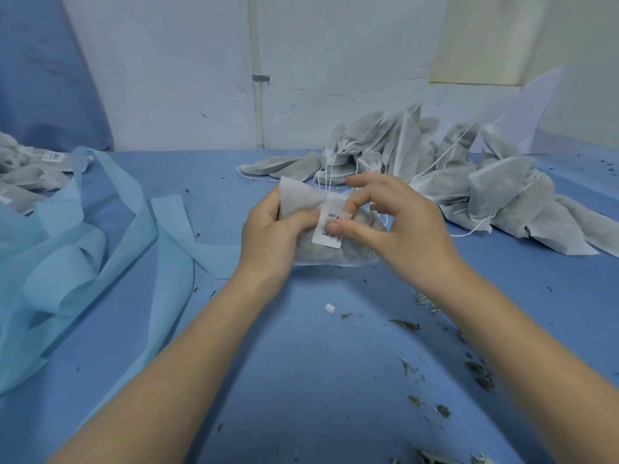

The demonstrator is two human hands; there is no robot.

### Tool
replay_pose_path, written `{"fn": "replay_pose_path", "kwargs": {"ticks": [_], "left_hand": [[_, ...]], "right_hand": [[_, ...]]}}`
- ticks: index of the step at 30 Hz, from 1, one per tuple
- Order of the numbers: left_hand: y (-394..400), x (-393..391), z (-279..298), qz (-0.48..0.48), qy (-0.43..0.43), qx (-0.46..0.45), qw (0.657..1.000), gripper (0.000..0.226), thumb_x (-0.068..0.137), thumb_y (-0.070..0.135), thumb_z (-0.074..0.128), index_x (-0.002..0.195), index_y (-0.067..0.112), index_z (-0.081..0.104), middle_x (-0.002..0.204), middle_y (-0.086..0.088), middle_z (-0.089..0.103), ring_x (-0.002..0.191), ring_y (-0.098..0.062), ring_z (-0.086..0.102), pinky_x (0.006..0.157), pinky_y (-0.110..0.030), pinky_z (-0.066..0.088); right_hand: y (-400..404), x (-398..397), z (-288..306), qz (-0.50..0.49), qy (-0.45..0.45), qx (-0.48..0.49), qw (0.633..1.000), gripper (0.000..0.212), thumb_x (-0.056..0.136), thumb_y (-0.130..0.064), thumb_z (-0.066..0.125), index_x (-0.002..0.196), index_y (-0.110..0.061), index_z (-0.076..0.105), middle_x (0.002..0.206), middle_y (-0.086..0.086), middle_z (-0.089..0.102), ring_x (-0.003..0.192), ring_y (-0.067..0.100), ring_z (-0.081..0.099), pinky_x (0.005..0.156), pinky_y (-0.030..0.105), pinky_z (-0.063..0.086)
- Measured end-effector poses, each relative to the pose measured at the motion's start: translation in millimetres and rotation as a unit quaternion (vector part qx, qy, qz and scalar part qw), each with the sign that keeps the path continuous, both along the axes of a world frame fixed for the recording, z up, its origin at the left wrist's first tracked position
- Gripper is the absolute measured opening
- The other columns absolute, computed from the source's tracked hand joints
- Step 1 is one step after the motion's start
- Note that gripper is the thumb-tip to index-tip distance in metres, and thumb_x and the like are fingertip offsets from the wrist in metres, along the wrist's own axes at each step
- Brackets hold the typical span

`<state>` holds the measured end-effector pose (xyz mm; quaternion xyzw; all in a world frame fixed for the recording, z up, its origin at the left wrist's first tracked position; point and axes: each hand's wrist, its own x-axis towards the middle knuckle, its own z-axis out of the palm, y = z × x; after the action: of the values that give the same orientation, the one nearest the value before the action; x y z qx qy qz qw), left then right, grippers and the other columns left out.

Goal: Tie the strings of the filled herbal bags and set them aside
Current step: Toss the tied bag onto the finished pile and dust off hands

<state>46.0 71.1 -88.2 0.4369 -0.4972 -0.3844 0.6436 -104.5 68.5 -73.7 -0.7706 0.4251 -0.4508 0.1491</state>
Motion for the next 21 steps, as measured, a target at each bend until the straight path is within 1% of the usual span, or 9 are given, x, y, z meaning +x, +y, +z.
{"fn": "replay_pose_path", "kwargs": {"ticks": [2, 4, 6, 8, 9, 12, 16, 18, 21], "left_hand": [[0.8, -0.5, 1.0, -0.014, 0.003, 0.003, 1.000, 0.014, 0.065, 0.011, 0.070, 0.072, 0.020, 0.063, 0.064, 0.011, 0.063, 0.062, -0.004, 0.056, 0.057, -0.014, 0.045], [1.5, -1.4, 1.9, -0.029, 0.012, 0.005, 1.000, 0.014, 0.065, 0.009, 0.068, 0.073, 0.019, 0.062, 0.063, 0.011, 0.064, 0.060, -0.004, 0.057, 0.055, -0.013, 0.044], [1.8, -0.9, 2.9, -0.038, 0.010, 0.005, 0.999, 0.016, 0.059, 0.014, 0.062, 0.075, 0.017, 0.063, 0.067, 0.008, 0.064, 0.064, -0.007, 0.058, 0.057, -0.015, 0.045], [2.5, 0.2, 3.2, -0.055, -0.005, 0.002, 0.998, 0.024, 0.058, 0.016, 0.057, 0.081, 0.017, 0.065, 0.071, 0.006, 0.065, 0.069, -0.009, 0.059, 0.060, -0.017, 0.047], [3.3, 0.0, 3.1, -0.070, -0.014, 0.001, 0.997, 0.028, 0.059, 0.016, 0.057, 0.086, 0.016, 0.065, 0.075, 0.005, 0.066, 0.072, -0.010, 0.060, 0.062, -0.019, 0.048], [5.6, -3.1, 1.6, -0.091, -0.047, 0.003, 0.995, 0.042, 0.057, 0.015, 0.066, 0.099, 0.016, 0.061, 0.088, 0.003, 0.069, 0.079, -0.010, 0.065, 0.069, -0.021, 0.052], [4.9, -7.5, 0.2, -0.082, -0.050, 0.007, 0.995, 0.051, 0.054, 0.011, 0.072, 0.104, 0.015, 0.061, 0.092, 0.003, 0.072, 0.083, -0.010, 0.068, 0.071, -0.022, 0.054], [5.3, -9.1, -0.1, -0.080, -0.057, 0.010, 0.995, 0.052, 0.053, 0.010, 0.073, 0.104, 0.013, 0.062, 0.094, 0.001, 0.072, 0.085, -0.012, 0.069, 0.075, -0.025, 0.055], [6.0, -11.4, -1.0, -0.093, -0.052, 0.006, 0.994, 0.047, 0.060, -0.002, 0.077, 0.103, 0.011, 0.063, 0.092, 0.000, 0.073, 0.082, -0.012, 0.069, 0.072, -0.025, 0.054]], "right_hand": [[1.4, 0.4, -0.5, 0.009, -0.019, 0.019, 1.000, 0.020, 0.074, -0.029, 0.080, 0.073, -0.032, 0.060, 0.119, -0.012, 0.062, 0.110, -0.008, 0.051, 0.095, 0.016, 0.039], [2.4, 1.3, -0.8, 0.011, -0.041, 0.039, 0.998, 0.022, 0.075, -0.029, 0.079, 0.074, -0.034, 0.058, 0.104, -0.013, 0.067, 0.098, -0.005, 0.057, 0.087, 0.018, 0.043], [2.4, 1.9, -0.7, 0.013, -0.064, 0.054, 0.996, 0.030, 0.074, -0.027, 0.081, 0.086, -0.036, 0.054, 0.093, -0.011, 0.070, 0.089, 0.004, 0.062, 0.081, 0.022, 0.047], [1.7, 0.2, -0.6, 0.032, -0.112, 0.081, 0.990, 0.050, 0.071, -0.020, 0.083, 0.103, -0.037, 0.048, 0.092, -0.006, 0.072, 0.088, 0.008, 0.066, 0.082, 0.024, 0.050], [0.8, -1.3, -0.5, 0.038, -0.135, 0.091, 0.986, 0.055, 0.071, -0.017, 0.083, 0.107, -0.036, 0.046, 0.092, -0.003, 0.073, 0.088, 0.011, 0.067, 0.083, 0.027, 0.051], [-0.9, -4.4, 1.2, 0.046, -0.180, 0.114, 0.976, 0.044, 0.074, -0.016, 0.081, 0.105, -0.032, 0.053, 0.091, -0.003, 0.074, 0.087, 0.011, 0.068, 0.083, 0.030, 0.052], [-4.1, -2.9, -0.4, 0.066, -0.247, 0.136, 0.957, 0.025, 0.072, -0.032, 0.075, 0.095, -0.026, 0.065, 0.083, -0.008, 0.073, 0.085, 0.005, 0.067, 0.088, 0.026, 0.050], [-4.8, 0.3, -2.5, 0.035, -0.267, 0.114, 0.956, 0.018, 0.075, -0.026, 0.078, 0.089, -0.027, 0.066, 0.080, -0.008, 0.071, 0.080, 0.003, 0.066, 0.082, 0.020, 0.050], [-5.4, 4.6, -7.1, -0.008, -0.301, 0.060, 0.952, 0.022, 0.075, -0.020, 0.080, 0.083, -0.030, 0.063, 0.068, -0.007, 0.069, 0.069, 0.003, 0.065, 0.075, 0.017, 0.048]]}}
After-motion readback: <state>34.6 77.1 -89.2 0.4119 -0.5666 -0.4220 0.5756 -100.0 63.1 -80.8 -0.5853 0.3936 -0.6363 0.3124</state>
